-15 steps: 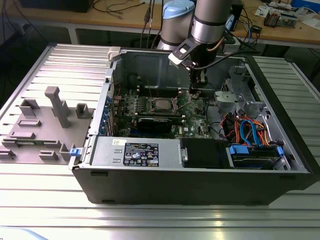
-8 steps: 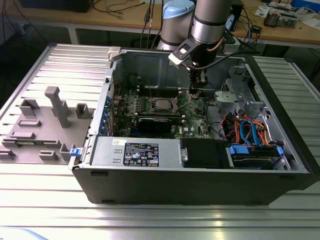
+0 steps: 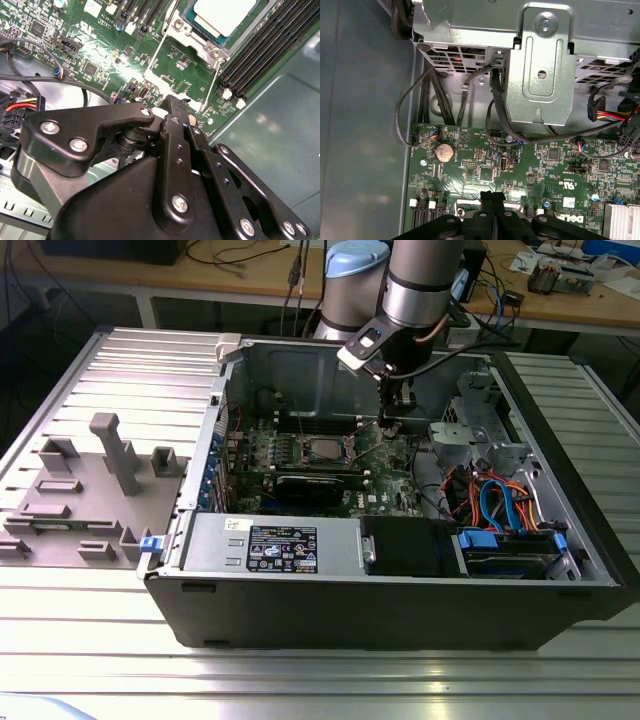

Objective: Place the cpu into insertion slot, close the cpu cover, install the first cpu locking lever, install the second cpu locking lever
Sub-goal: 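Close the cpu cover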

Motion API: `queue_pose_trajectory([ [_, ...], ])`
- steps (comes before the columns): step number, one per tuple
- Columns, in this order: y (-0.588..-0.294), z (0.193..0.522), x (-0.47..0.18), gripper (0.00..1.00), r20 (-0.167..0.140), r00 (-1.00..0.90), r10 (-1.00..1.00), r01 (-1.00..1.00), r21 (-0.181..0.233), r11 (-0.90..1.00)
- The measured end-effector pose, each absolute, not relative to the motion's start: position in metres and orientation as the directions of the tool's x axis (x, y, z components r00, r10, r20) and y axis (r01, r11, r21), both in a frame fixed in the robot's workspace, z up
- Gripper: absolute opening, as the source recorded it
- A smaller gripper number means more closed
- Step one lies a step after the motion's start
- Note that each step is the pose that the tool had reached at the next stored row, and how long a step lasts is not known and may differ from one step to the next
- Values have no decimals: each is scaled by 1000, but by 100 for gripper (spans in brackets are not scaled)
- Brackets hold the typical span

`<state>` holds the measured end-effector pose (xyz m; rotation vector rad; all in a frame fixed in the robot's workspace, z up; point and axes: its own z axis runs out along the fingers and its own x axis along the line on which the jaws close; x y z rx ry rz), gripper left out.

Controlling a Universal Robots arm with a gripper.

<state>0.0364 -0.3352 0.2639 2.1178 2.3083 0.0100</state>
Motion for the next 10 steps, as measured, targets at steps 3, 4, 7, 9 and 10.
queue_pose_trajectory([
  [3,-335,264,36,11,-2,-91,996,996,11,91],
  [4,-335,264,36,11,-2,-93,996,996,11,93],
  [7,-335,264,36,11,-2,-96,995,995,11,96],
  [9,-335,264,36,11,-2,-98,995,995,11,98],
  [10,-335,264,36,11,-2,-99,995,995,11,99],
])
